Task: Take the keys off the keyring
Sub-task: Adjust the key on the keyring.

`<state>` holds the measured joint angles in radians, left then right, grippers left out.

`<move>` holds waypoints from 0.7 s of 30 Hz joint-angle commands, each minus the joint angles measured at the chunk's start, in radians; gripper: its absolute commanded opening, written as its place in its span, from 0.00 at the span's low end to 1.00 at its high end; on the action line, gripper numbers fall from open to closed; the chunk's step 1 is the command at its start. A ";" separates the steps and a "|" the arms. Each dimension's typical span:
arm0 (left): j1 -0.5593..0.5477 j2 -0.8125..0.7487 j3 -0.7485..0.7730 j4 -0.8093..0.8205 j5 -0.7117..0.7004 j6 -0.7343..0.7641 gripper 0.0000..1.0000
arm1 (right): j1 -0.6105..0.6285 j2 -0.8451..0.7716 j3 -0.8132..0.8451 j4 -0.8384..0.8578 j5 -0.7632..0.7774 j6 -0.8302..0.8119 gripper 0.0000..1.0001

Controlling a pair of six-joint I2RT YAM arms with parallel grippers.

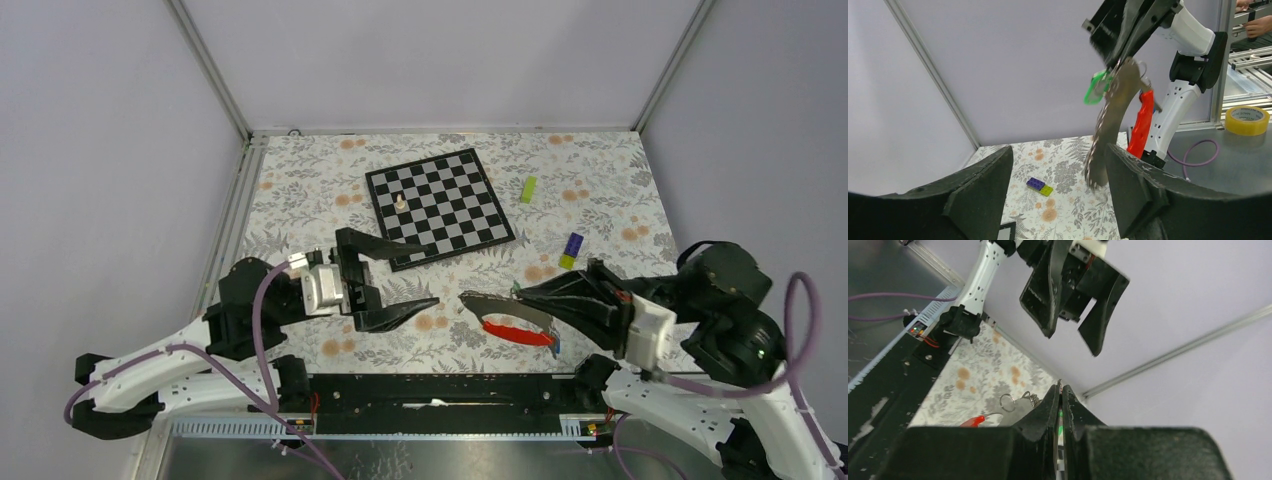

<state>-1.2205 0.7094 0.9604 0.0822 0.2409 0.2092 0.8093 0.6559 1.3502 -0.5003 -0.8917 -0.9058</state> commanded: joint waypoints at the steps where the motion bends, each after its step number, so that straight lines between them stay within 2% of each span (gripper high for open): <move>1: 0.003 0.025 0.043 0.080 -0.012 -0.053 0.72 | 0.000 -0.015 -0.073 0.181 0.142 0.229 0.00; 9: 0.003 0.042 0.037 0.096 0.013 -0.114 0.60 | -0.001 -0.052 -0.193 0.318 0.219 0.448 0.00; 21: 0.003 0.099 0.003 0.185 0.034 -0.191 0.49 | -0.001 -0.011 -0.178 0.337 0.234 0.614 0.00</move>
<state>-1.2205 0.7906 0.9615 0.1768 0.2436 0.0597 0.8097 0.6193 1.1534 -0.2401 -0.6930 -0.3885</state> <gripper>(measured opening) 0.495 0.076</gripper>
